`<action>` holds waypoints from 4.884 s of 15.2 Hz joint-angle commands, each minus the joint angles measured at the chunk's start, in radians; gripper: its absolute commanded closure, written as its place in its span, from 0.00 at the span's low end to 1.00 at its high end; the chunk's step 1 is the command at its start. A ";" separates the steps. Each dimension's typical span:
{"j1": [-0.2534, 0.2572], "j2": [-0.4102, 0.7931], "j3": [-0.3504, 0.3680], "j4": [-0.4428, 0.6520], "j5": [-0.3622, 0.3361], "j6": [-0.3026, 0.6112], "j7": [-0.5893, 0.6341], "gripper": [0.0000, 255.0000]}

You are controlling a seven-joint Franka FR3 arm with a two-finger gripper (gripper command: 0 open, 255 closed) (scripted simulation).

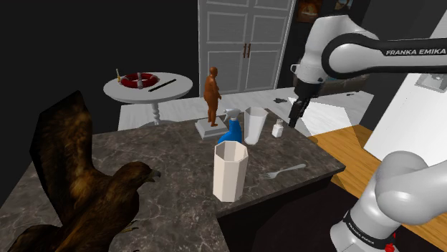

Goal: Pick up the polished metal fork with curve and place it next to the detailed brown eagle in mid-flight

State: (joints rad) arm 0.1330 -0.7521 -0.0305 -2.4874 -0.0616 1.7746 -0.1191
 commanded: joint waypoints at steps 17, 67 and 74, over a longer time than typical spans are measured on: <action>0.293 0.146 -0.098 -0.373 0.020 0.504 -0.573 0.00; 0.296 0.007 -0.072 -0.133 0.031 0.125 -0.557 1.00; 0.298 0.001 -0.067 -0.043 0.035 0.029 -0.554 1.00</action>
State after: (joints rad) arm 0.4304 -0.7519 -0.0997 -2.5445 -0.0281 1.8175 -0.6751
